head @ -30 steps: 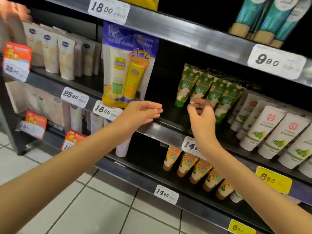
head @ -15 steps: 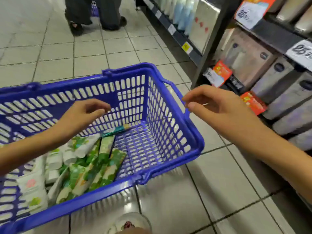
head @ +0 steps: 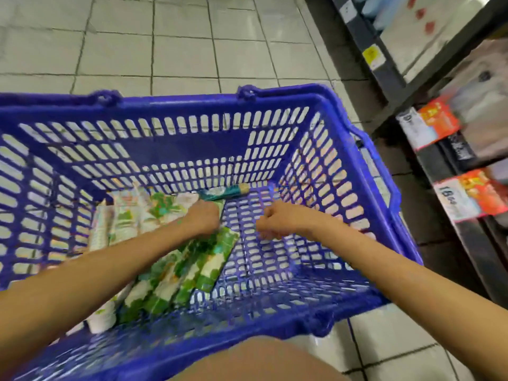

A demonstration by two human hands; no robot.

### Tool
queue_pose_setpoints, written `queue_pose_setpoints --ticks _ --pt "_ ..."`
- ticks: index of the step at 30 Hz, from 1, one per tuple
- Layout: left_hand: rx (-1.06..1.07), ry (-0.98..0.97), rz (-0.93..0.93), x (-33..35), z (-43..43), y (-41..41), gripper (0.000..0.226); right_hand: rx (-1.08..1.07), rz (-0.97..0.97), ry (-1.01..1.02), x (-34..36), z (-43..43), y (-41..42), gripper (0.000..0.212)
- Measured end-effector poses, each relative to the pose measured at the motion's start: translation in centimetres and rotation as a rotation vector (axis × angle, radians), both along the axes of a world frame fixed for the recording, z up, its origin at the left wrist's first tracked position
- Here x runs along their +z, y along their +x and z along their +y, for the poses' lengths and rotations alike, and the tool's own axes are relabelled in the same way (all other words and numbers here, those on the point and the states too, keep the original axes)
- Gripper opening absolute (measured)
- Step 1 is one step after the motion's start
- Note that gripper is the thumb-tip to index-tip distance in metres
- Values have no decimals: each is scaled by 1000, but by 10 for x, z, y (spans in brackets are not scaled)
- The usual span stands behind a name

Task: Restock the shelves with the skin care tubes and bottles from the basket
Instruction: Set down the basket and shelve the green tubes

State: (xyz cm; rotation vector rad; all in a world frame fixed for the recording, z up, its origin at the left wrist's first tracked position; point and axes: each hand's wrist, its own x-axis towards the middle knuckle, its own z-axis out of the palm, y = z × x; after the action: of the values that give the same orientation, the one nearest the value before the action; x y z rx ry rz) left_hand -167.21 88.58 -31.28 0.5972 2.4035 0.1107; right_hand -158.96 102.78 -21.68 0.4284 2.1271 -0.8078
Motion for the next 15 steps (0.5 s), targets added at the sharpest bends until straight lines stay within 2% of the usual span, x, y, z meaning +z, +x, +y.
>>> queue_pose_setpoints --ticks 5,8,9,12,14,15 --pt "92 37 -25 -8 10 0 28 10 -482 -37 -55 -25 -13 34" --pt "213 120 -158 -4 -2 -2 22 -111 -605 -105 -82 -56 -13 36" --pt "306 195 -250 -2 -6 -4 22 -195 -585 -133 -89 -66 -13 37" --pt "741 596 -659 13 -14 -11 25 -421 -362 -134 -97 -87 -14 36" --pt "858 760 -835 29 -18 -16 26 -576 -257 -149 -95 -82 -11 37" --pt "854 807 -870 36 -19 -18 25 -570 -182 -163 -88 -73 -12 38"
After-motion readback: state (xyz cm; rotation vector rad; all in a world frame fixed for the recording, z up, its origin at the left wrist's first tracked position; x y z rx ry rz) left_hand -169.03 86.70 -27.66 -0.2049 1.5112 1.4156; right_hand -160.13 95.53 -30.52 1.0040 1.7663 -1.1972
